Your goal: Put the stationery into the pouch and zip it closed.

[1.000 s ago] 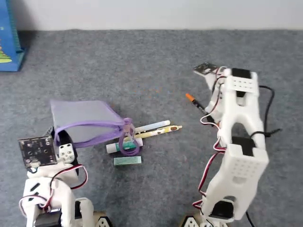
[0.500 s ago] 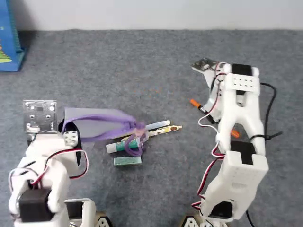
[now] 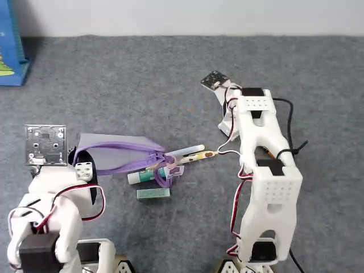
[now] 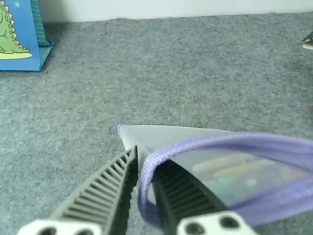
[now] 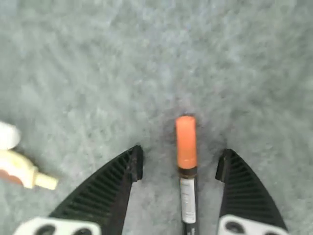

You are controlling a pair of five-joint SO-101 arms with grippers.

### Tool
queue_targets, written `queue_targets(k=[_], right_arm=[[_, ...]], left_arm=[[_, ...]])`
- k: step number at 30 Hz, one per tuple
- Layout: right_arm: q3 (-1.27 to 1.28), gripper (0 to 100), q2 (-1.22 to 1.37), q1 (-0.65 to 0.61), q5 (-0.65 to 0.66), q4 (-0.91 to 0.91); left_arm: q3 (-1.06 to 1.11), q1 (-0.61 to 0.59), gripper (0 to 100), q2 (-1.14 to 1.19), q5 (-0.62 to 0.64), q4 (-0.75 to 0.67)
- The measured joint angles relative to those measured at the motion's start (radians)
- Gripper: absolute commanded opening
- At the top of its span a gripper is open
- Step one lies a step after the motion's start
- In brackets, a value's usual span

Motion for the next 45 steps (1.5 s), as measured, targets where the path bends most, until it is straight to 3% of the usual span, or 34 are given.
queue_targets(k=[6,8,15,25,32,39,45], right_arm=[[-0.052,0.0,0.044,0.002,0.003,0.011],[-0.084,3.3,0.049,0.006,0.003,0.034],[-0.114,0.8,0.003,0.005,0.0,0.278],[-0.114,0.8,-0.382,0.003,-0.1,0.542],[-0.114,0.8,-0.694,-0.06,-0.272,0.611],[-0.092,0.8,-0.994,-0.21,-0.489,0.611],[-0.081,0.8,-1.249,-0.311,-0.615,0.606]], left_arm=[[0.0,0.0,1,0.0,0.0,0.0],[0.0,0.0,1,0.0,0.0,0.0],[0.0,0.0,1,0.0,0.0,0.0],[0.0,0.012,1,0.0,0.0,0.0],[0.0,0.12,1,0.0,0.015,0.0],[0.0,0.127,1,0.006,0.038,0.0],[-0.103,0.129,1,0.218,0.074,0.0]])
